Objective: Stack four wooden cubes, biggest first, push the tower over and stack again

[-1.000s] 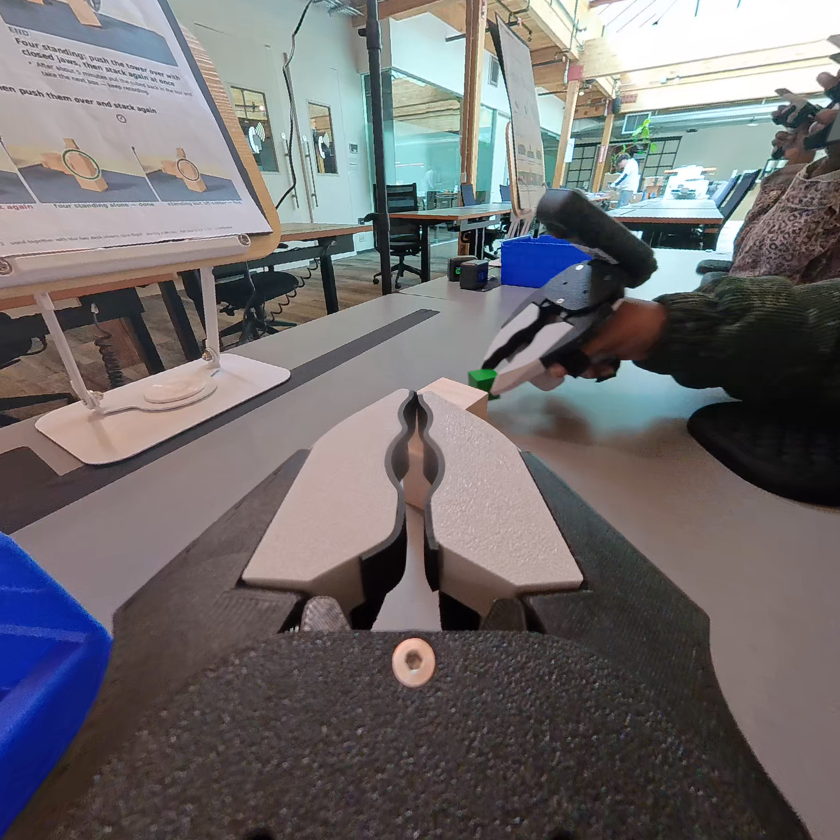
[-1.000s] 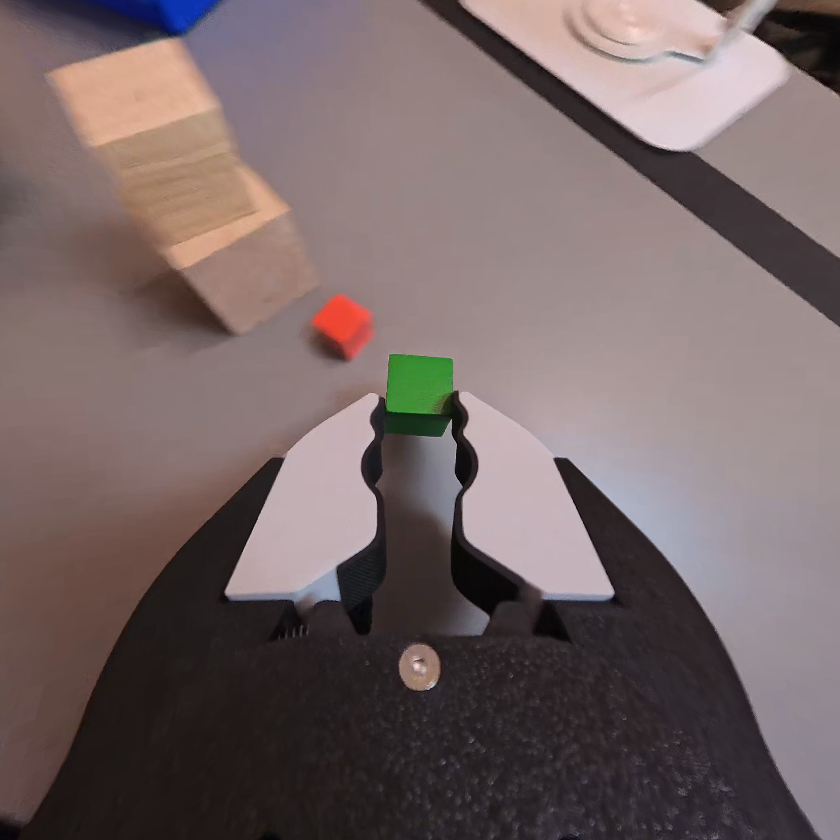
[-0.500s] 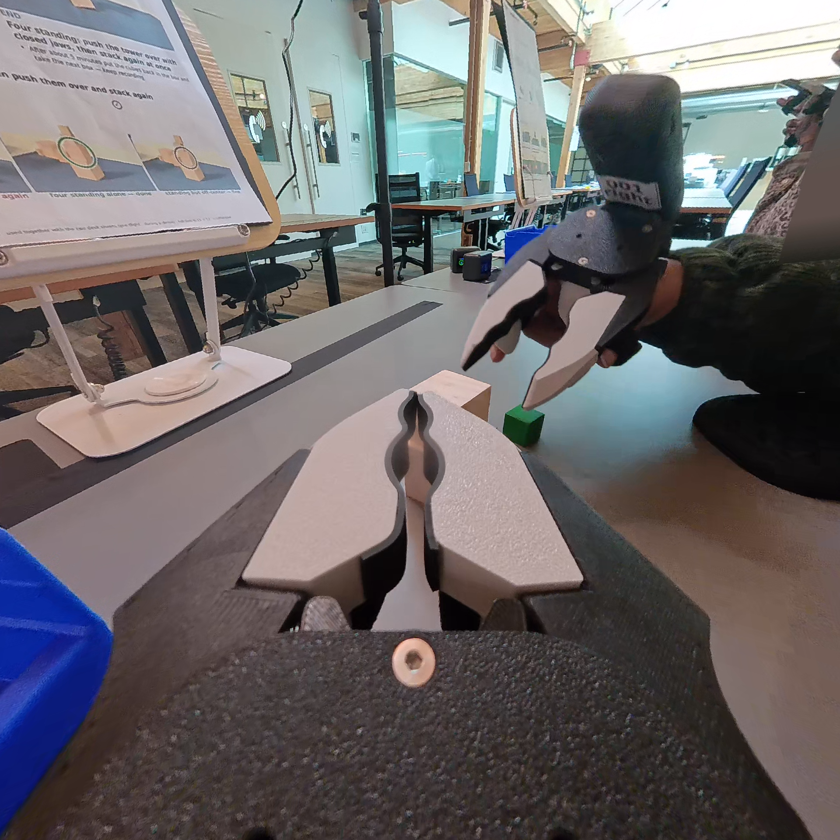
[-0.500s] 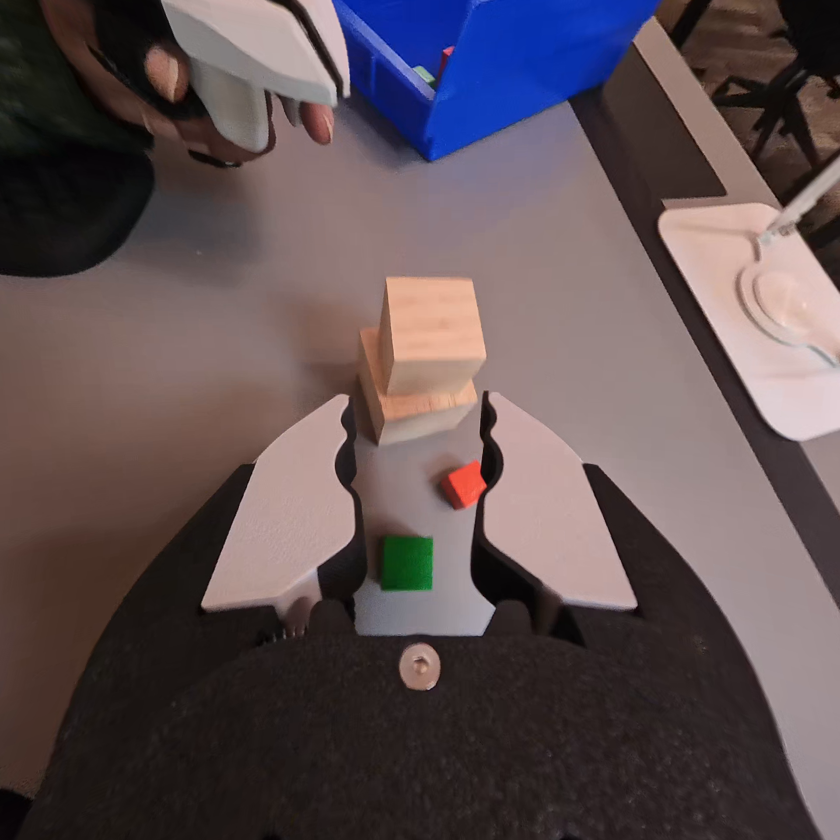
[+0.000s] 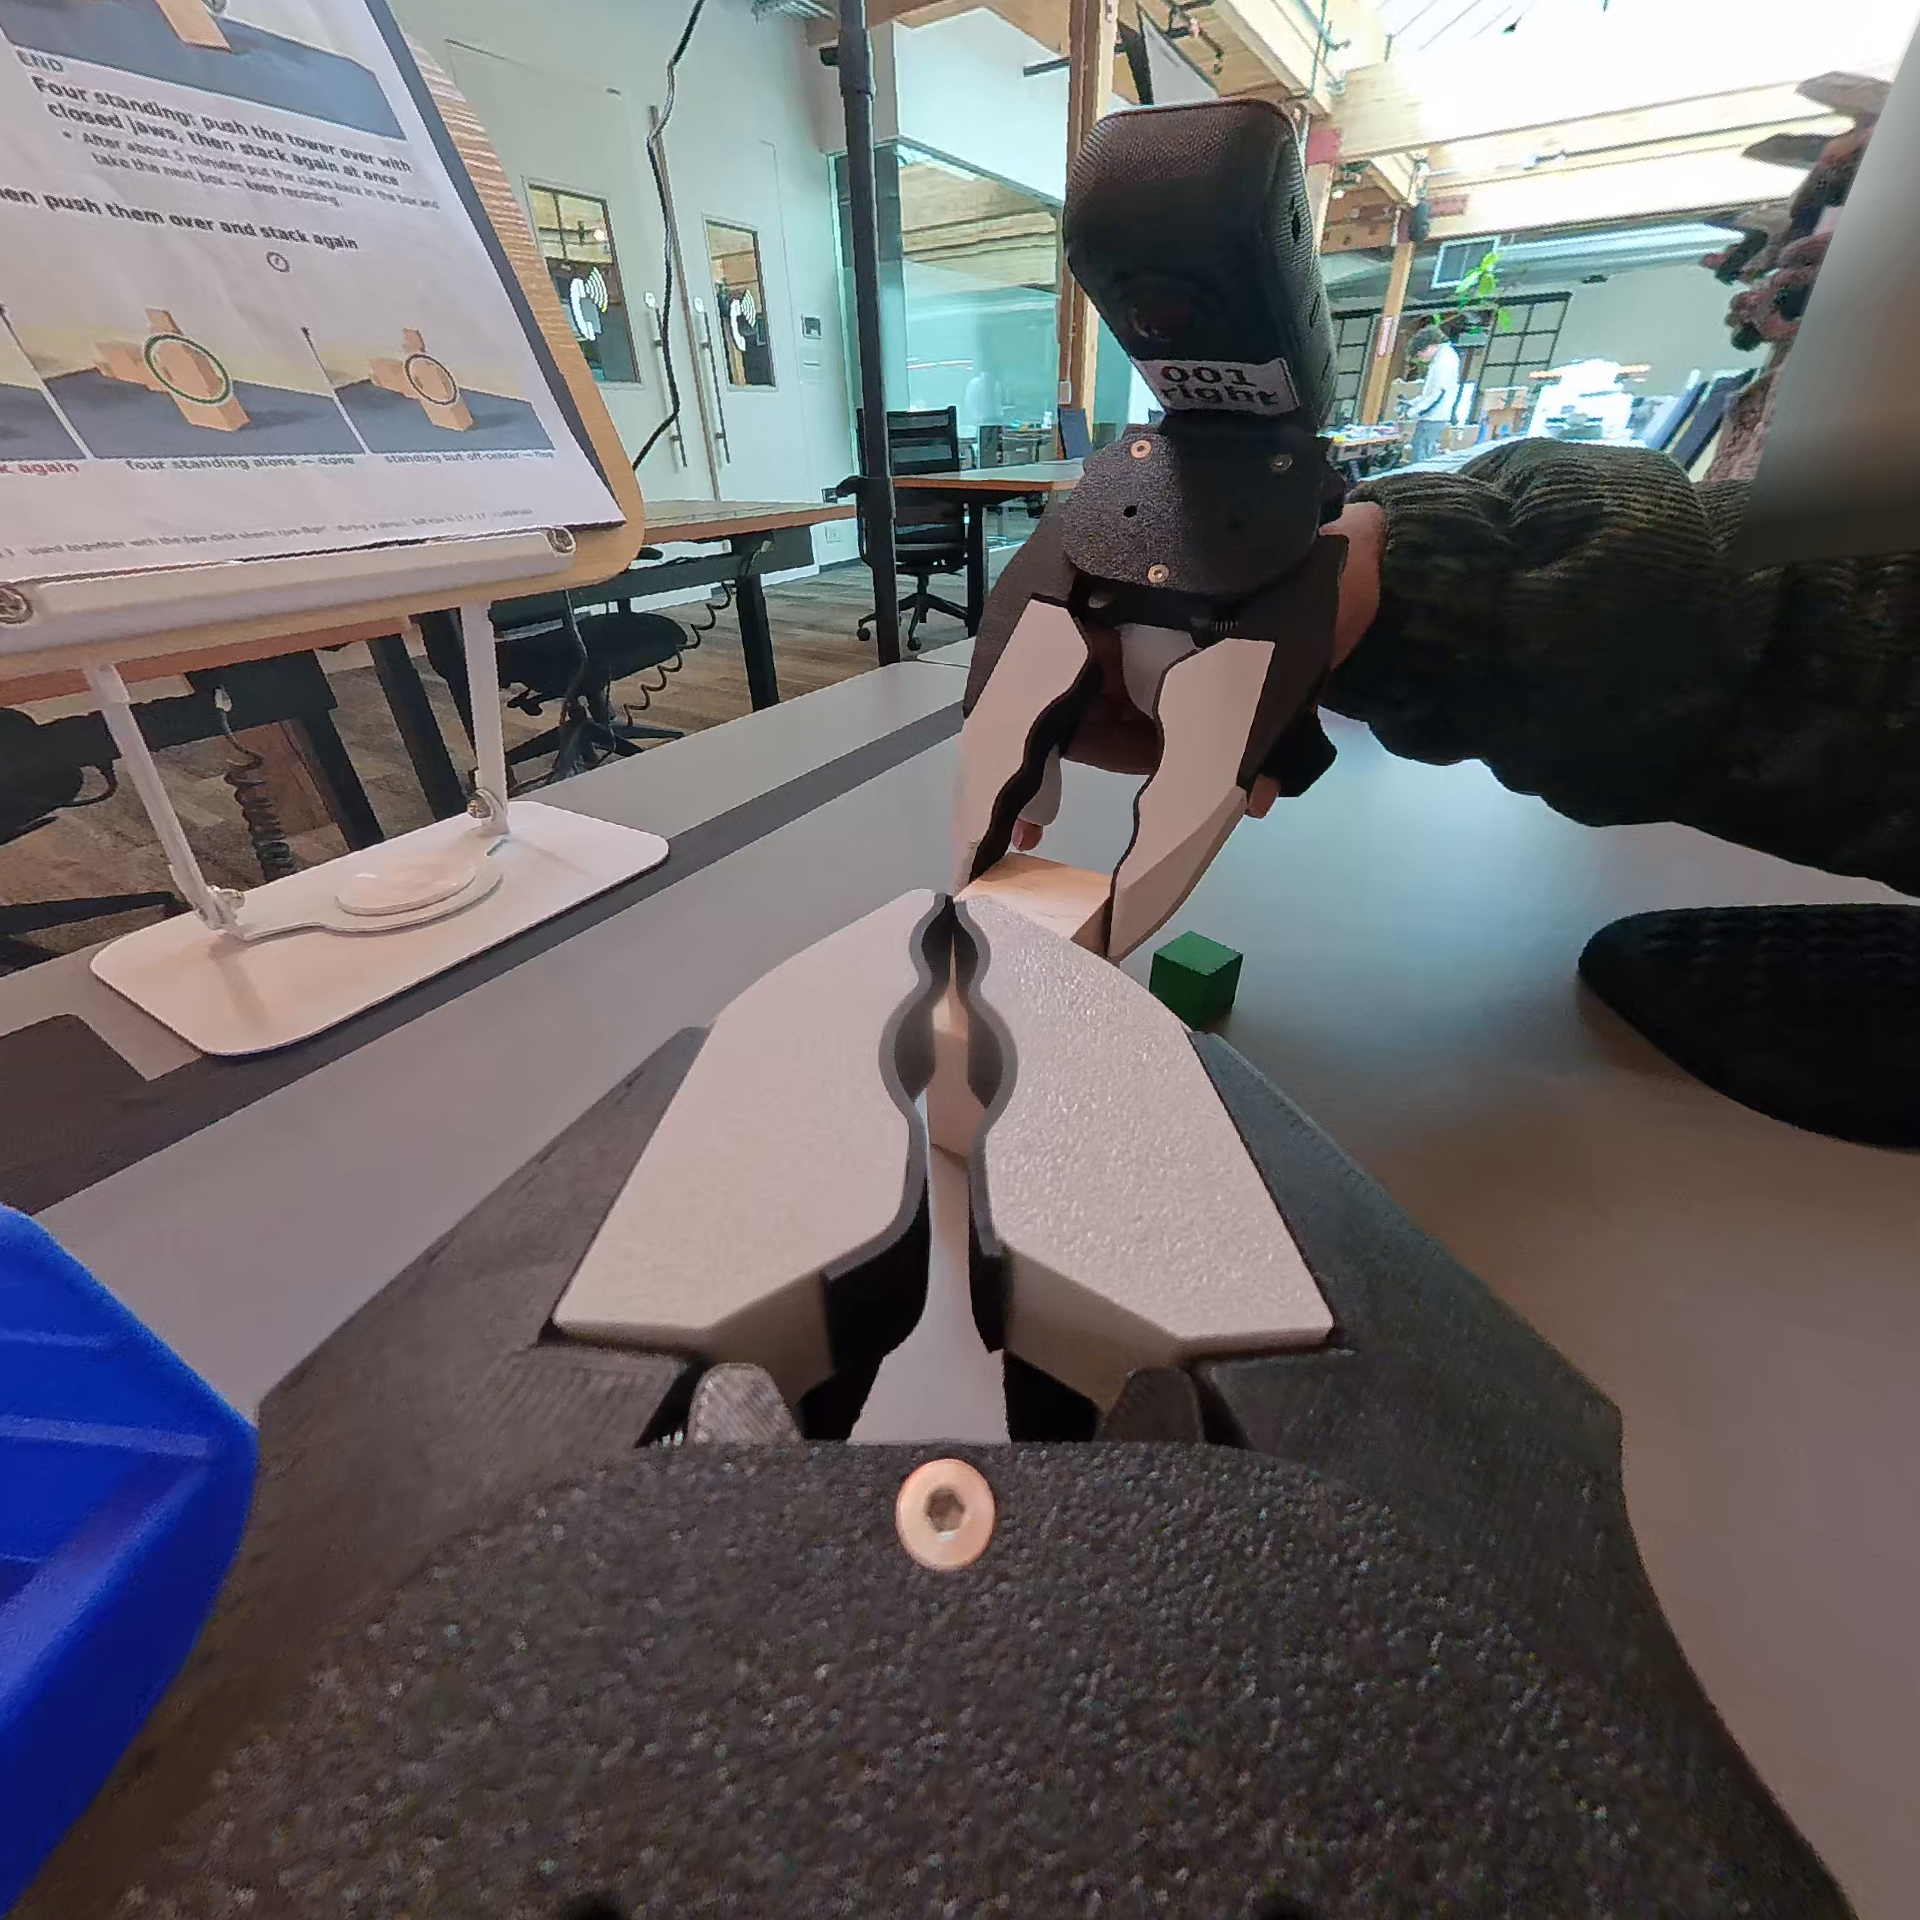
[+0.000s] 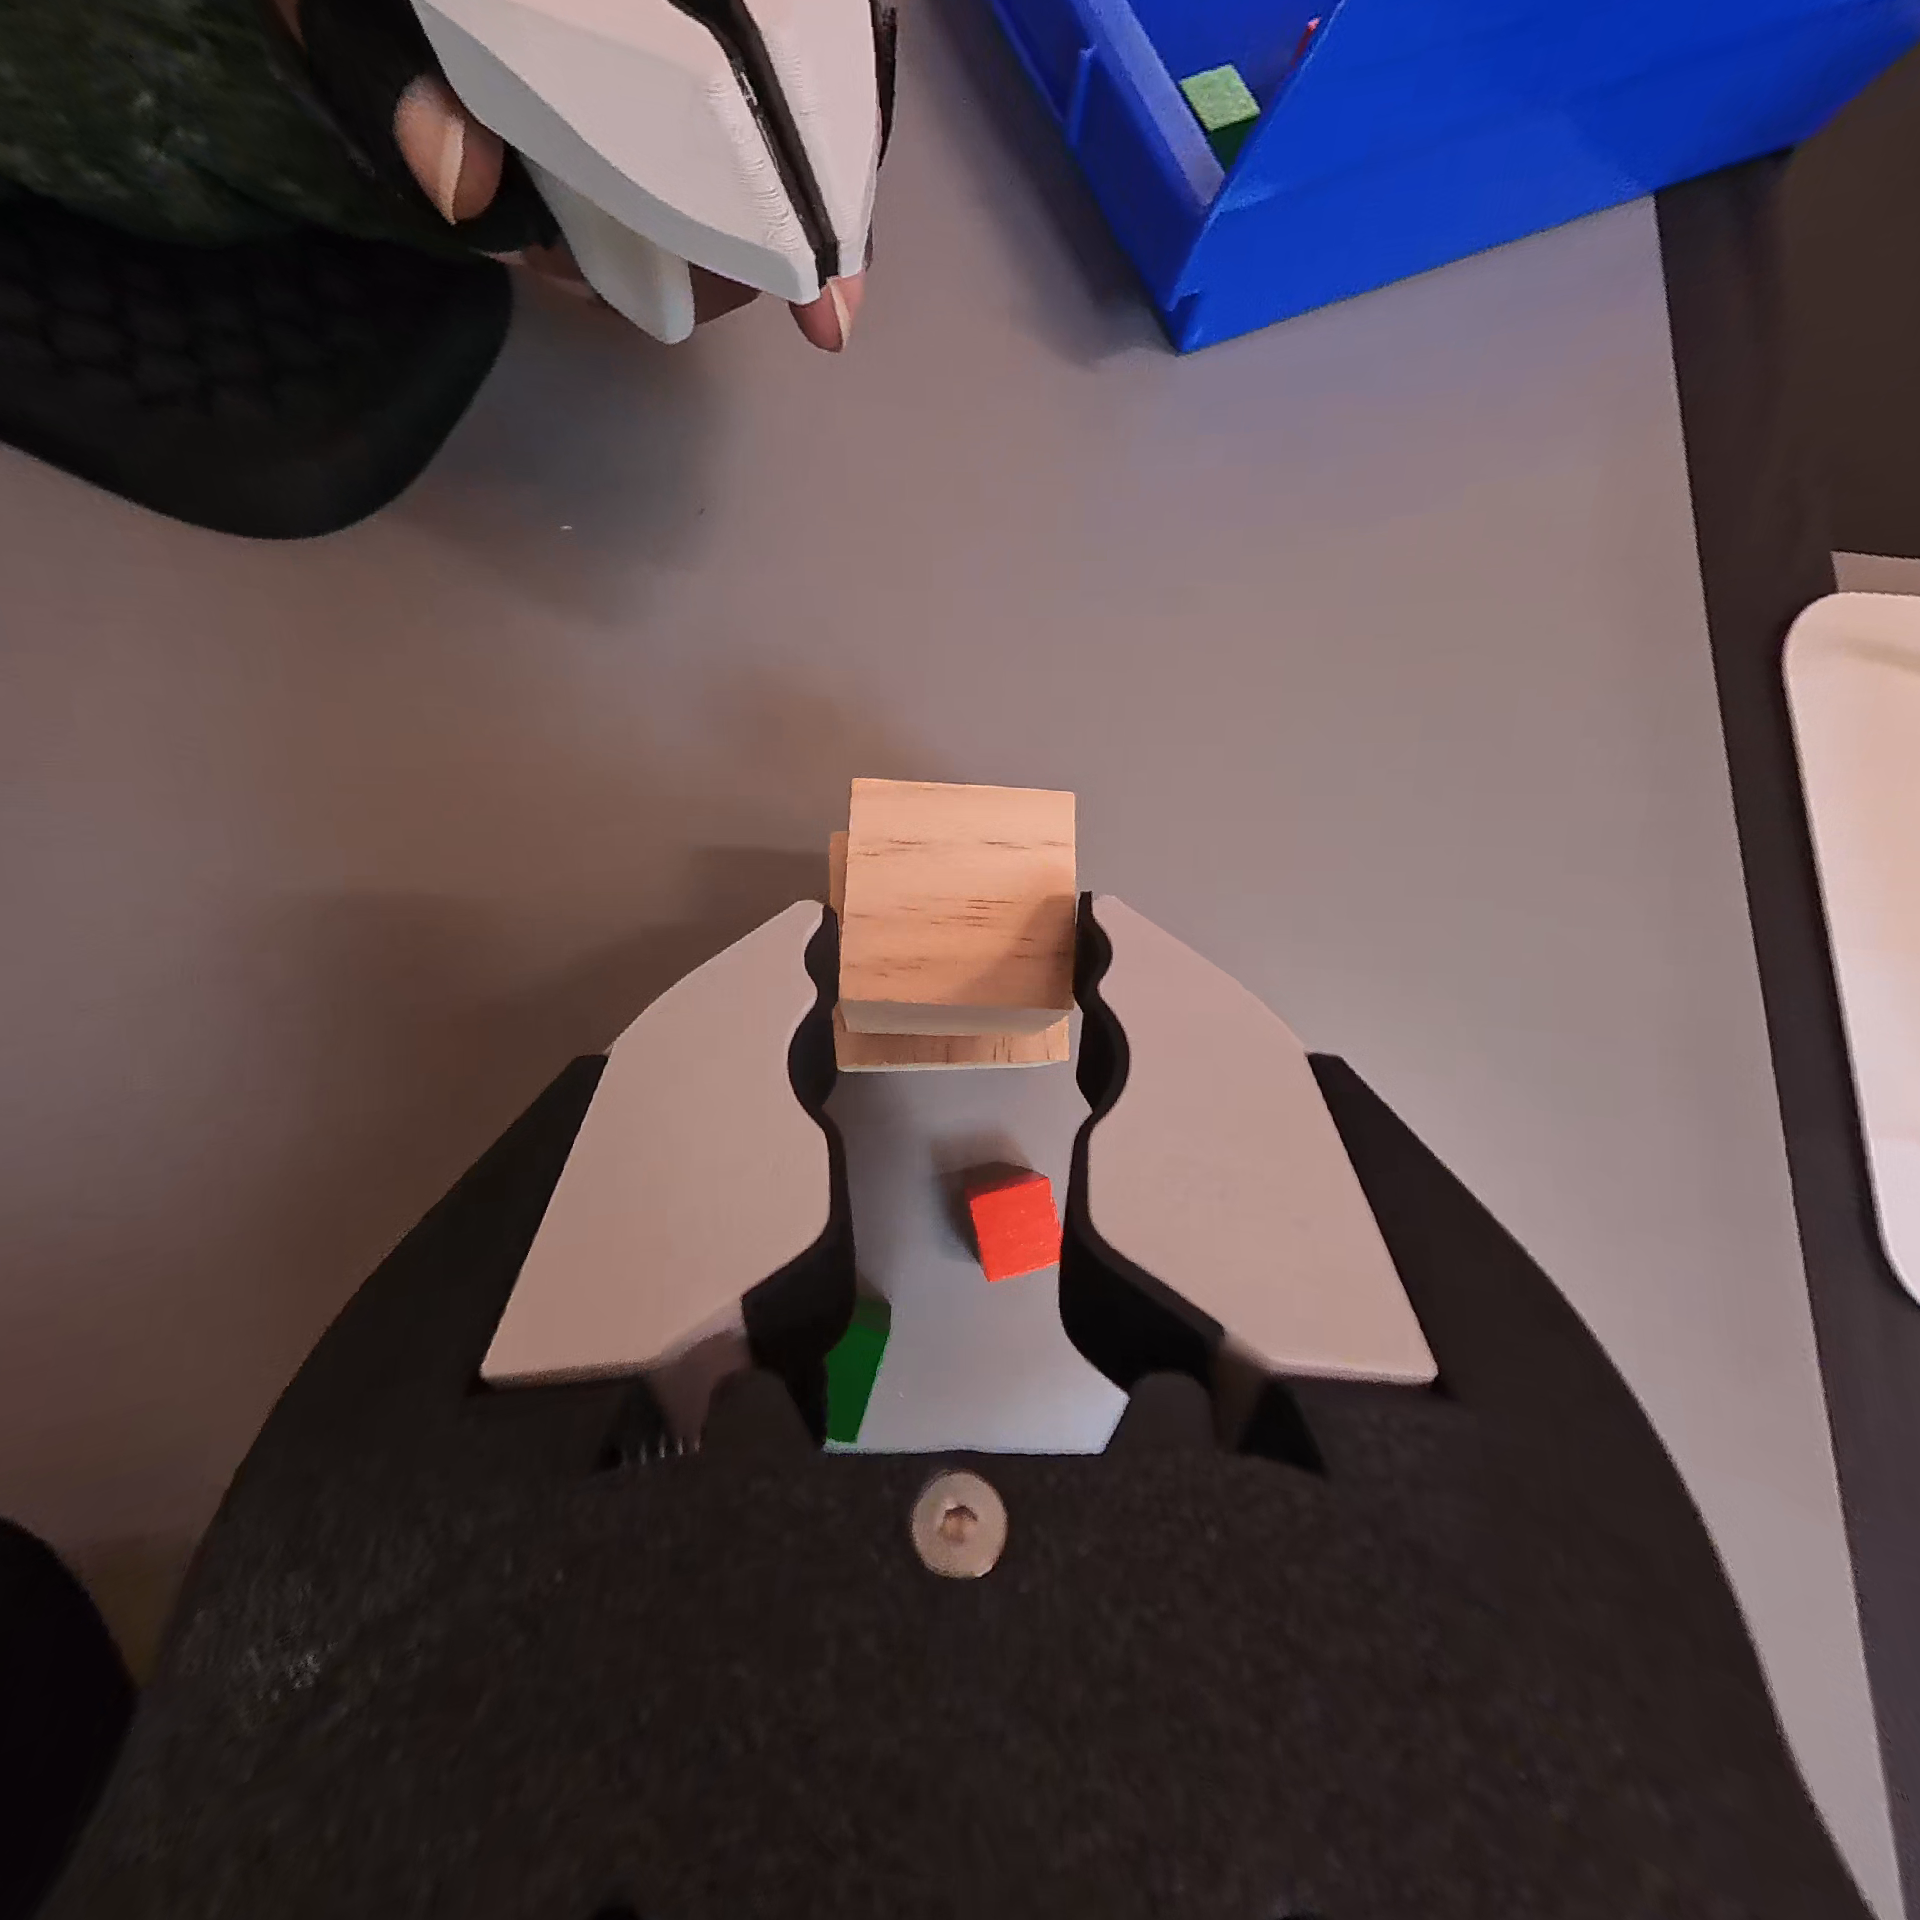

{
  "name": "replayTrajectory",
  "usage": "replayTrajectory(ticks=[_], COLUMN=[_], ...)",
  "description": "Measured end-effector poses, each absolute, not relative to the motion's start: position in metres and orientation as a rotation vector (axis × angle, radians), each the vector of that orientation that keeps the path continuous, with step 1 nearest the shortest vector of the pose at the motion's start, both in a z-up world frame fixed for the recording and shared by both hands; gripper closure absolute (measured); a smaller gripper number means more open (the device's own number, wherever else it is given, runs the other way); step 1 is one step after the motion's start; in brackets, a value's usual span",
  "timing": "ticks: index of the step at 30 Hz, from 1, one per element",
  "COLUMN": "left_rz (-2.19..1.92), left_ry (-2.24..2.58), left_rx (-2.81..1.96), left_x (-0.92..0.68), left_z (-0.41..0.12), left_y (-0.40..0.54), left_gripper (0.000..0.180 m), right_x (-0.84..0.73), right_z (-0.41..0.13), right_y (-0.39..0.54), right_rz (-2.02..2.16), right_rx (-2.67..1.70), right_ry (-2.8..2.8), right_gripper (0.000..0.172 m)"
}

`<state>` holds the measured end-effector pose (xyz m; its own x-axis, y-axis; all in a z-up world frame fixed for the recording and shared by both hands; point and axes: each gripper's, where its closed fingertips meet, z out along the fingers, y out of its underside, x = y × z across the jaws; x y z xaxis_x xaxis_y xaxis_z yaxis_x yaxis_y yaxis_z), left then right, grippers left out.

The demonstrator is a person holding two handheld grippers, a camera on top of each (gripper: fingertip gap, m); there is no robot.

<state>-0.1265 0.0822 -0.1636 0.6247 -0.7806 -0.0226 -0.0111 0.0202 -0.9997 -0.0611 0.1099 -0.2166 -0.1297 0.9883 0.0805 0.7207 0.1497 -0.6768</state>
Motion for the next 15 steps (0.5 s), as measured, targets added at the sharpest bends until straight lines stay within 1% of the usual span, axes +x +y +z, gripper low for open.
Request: replayTrajectory(ticks=[15], left_rz=[-0.683], left_ry=[0.720], left_rx=[-1.446], left_x=[-0.1250], left_z=[-0.1653], left_y=[0.0817], left_gripper=[0.180], right_x=[-0.0591], right_z=[-0.2184], right_y=[0.1101], right_rz=[0.702], right_rx=[-1.572], right_ry=[-1.938], right_gripper=[0.128])
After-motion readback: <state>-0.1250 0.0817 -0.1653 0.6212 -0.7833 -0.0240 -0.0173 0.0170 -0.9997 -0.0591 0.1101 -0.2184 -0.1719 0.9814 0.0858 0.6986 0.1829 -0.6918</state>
